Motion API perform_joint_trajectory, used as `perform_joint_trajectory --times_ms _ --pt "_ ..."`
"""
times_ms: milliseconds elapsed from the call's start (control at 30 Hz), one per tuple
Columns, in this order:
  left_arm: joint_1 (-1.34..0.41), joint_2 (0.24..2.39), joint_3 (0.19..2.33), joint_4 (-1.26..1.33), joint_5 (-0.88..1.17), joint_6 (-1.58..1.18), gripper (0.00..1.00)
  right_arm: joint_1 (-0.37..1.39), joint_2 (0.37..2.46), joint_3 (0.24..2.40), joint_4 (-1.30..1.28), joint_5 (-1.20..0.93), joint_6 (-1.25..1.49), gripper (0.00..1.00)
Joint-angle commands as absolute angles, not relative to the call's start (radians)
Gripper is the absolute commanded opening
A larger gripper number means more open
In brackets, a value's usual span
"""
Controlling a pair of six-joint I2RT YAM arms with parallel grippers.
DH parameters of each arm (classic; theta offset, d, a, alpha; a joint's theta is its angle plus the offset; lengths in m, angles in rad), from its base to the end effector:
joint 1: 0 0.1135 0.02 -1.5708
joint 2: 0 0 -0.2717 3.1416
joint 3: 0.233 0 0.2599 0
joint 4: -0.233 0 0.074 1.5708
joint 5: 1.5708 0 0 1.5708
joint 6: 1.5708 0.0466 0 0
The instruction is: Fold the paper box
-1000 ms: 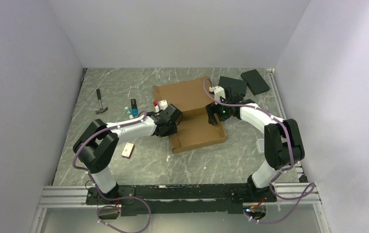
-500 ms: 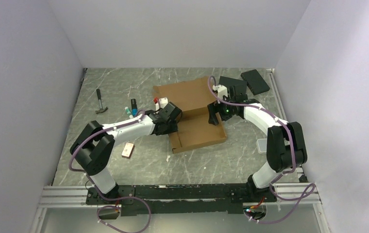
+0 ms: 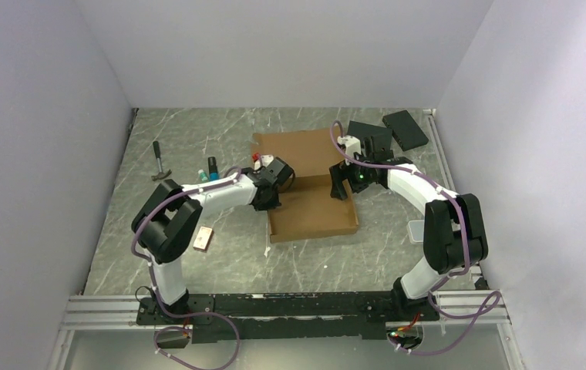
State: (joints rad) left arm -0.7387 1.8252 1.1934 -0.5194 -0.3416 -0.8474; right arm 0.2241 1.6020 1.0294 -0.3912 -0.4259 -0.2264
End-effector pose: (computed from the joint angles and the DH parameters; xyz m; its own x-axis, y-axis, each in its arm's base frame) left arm 0.2884 -0.2416 0.1679 -0.8469 -0.1840 -0.4990 -0.1529 0.9829 -0.1029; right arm 0.3272 0.0943 0.2029 -0.6834 -0.3654 -0.6320 -0.6009 0.7732 0.2026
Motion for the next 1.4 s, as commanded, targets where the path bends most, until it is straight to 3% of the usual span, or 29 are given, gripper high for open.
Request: perform_joint_trajectory --times_ms 0,233,367,433,733,1000,1233,1367 --pt "-0.735 1.908 1.240 -0.610 -0.404 -0.790 0.00 0.221 1.565 1.064 -0.385 -0.448 -0.242 0.90" --pt "-0.749 1.958 1.342 -0.700 -0.533 -0.745 0.00 0.213 1.560 1.065 -0.385 -0.452 -0.241 0.90" --pt "-0.749 1.904 1.344 -0.687 -0.534 -0.727 0.31 0.204 1.556 1.062 -0.385 -0.459 -0.239 0.90" --pt "-0.749 1.871 1.345 -0.681 -0.528 -0.716 0.39 0.204 1.556 1.064 -0.385 -0.462 -0.239 0.90" --pt "-0.750 1.751 1.306 -0.635 -0.435 -0.674 0.48 0.195 1.551 1.063 -0.388 -0.473 -0.239 0.90" --pt "-0.732 1.554 1.146 -0.459 -0.239 -0.488 0.76 0.191 1.536 1.067 -0.398 -0.487 -0.254 0.90" --pt "-0.465 1.346 0.969 -0.362 0.115 -0.434 0.80 0.181 1.490 1.070 -0.423 -0.520 -0.307 0.91" --pt "-0.326 1.246 0.908 -0.393 0.082 -0.509 0.84 0.176 1.484 1.071 -0.426 -0.534 -0.315 0.91"
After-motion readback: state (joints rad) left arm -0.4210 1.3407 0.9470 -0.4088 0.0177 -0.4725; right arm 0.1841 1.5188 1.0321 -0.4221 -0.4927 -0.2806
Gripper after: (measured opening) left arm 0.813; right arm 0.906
